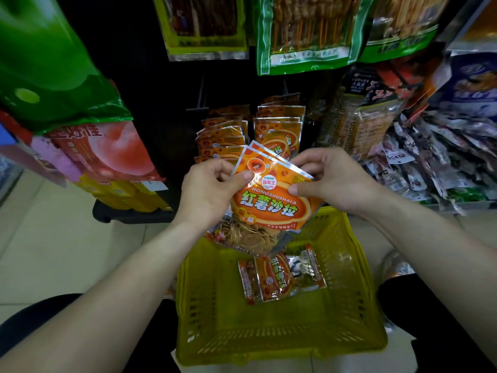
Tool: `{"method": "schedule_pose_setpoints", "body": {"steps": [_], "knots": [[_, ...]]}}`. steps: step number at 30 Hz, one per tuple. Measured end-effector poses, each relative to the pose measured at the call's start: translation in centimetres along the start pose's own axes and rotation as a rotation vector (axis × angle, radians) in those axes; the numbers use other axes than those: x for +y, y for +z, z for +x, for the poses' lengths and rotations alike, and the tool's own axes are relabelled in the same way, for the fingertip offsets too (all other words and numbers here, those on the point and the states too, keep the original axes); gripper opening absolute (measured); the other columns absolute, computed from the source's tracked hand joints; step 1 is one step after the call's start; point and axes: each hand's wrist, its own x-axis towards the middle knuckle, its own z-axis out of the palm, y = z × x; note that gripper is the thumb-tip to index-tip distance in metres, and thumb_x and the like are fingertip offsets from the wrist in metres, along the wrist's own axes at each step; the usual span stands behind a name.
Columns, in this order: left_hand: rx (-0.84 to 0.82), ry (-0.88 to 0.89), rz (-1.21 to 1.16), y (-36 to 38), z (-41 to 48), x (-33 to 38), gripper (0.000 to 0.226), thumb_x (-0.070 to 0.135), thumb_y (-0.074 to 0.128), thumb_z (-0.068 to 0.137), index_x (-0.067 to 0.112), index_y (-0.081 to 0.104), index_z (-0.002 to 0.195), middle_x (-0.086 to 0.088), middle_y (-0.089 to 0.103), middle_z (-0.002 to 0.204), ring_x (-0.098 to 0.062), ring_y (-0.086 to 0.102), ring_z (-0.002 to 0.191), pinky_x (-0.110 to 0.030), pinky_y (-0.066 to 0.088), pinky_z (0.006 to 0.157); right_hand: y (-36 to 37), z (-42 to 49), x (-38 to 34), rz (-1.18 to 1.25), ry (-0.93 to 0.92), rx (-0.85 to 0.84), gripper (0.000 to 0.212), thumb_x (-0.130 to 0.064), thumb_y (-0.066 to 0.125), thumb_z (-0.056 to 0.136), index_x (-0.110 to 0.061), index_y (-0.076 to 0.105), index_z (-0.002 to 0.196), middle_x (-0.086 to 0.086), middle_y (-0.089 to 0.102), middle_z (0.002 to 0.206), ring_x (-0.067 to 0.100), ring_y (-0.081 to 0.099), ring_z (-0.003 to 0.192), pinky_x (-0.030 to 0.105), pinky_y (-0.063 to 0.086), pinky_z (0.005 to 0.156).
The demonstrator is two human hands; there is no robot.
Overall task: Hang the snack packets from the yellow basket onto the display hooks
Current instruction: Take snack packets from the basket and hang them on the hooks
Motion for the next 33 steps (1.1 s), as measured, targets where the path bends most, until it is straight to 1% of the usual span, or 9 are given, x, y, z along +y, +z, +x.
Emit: {"method": "schedule_pose_setpoints", "body": {"steps": [3,6,9,13,19,24,28,30,33], "knots": [[0.008,-0.001,-0.006,0.1,-0.2,0.2,0.03,0.047,0.077,0.078,0.018,0.069,0.078,0.005,0.073,0.073,-0.007,0.073,0.071,-0.03,0.059,0.067,-0.2,-0.1,0.1,-0.017,-0.021,-0.003,0.036,0.001,0.084,0.072,-0.019,0.069,0.099,0.002,0.077,0.09,0.018,0.075,0.085,0.045,0.061,0.075],[0.007,-0.011,-0.013,0.2,-0.3,0.3,0.032,0.048,0.077,0.077,0.017,0.068,0.077,0.004,0.073,0.074,-0.008,0.072,0.071,-0.032,0.06,0.067,-0.5,-0.1,0.2,-0.036,-0.025,-0.01,0.037,0.001,0.085,0.072,-0.019,0.07,0.099,0.004,0.075,0.092,0.02,0.074,0.087,0.048,0.061,0.077],[0.008,-0.018,-0.001,0.3,-0.5,0.5,0.039,0.057,0.073,0.071,0.019,0.066,0.073,0.004,0.073,0.074,-0.007,0.072,0.07,-0.031,0.059,0.065,-0.6,-0.2,0.3,-0.048,-0.016,-0.015,0.032,-0.003,0.084,0.075,-0.02,0.071,0.098,0.002,0.075,0.093,0.019,0.074,0.086,0.048,0.061,0.075],[0.021,-0.022,-0.003,0.3,-0.4,0.6,0.041,0.061,0.071,0.068,0.02,0.064,0.071,0.003,0.073,0.073,-0.009,0.072,0.07,-0.035,0.061,0.066,-0.8,-0.2,0.3,-0.038,-0.026,0.009,0.019,-0.012,0.079,0.083,-0.023,0.072,0.097,0.001,0.075,0.095,0.018,0.074,0.085,0.047,0.061,0.077],[0.021,-0.022,0.001,0.4,-0.2,0.6,0.043,0.064,0.067,0.069,0.021,0.064,0.069,0.003,0.074,0.074,-0.011,0.073,0.071,-0.043,0.062,0.07,-0.8,0.0,0.4,-0.055,-0.032,0.027,0.017,-0.013,0.077,0.085,-0.025,0.073,0.097,0.0,0.076,0.093,0.017,0.074,0.085,0.046,0.06,0.078],[0.026,-0.014,-0.005,0.4,-0.1,0.5,0.04,0.062,0.068,0.071,0.022,0.065,0.068,0.005,0.074,0.072,-0.009,0.072,0.069,-0.038,0.061,0.067,-0.7,0.0,0.4,-0.052,-0.047,0.017,0.015,-0.013,0.076,0.086,-0.027,0.073,0.092,-0.002,0.076,0.091,0.014,0.074,0.083,0.039,0.06,0.074],[0.017,-0.008,0.007,0.6,-0.1,0.2,0.039,0.061,0.069,0.072,0.022,0.065,0.069,0.007,0.073,0.072,-0.006,0.072,0.07,-0.03,0.059,0.064,-0.6,0.3,0.7,-0.069,-0.036,-0.006,0.015,-0.01,0.076,0.085,-0.024,0.07,0.089,-0.001,0.075,0.089,0.016,0.074,0.084,0.042,0.06,0.076],[0.013,0.009,0.015,0.9,-0.3,0.1,0.04,0.063,0.068,0.071,0.023,0.065,0.07,0.011,0.073,0.072,-0.003,0.071,0.07,-0.026,0.057,0.063,-0.5,0.2,0.9,-0.121,-0.004,-0.079,0.016,-0.014,0.079,0.082,-0.024,0.069,0.088,-0.004,0.076,0.091,0.013,0.073,0.086,0.04,0.06,0.078],[0.002,0.021,0.036,1.4,-0.8,-0.4,0.04,0.062,0.068,0.074,0.023,0.064,0.072,0.009,0.072,0.074,-0.003,0.071,0.072,-0.029,0.059,0.065,0.1,-0.2,1.0,-0.297,-0.003,-0.116,0.014,-0.025,0.079,0.083,-0.032,0.068,0.087,-0.012,0.075,0.094,0.003,0.072,0.085,0.033,0.058,0.078]]}}
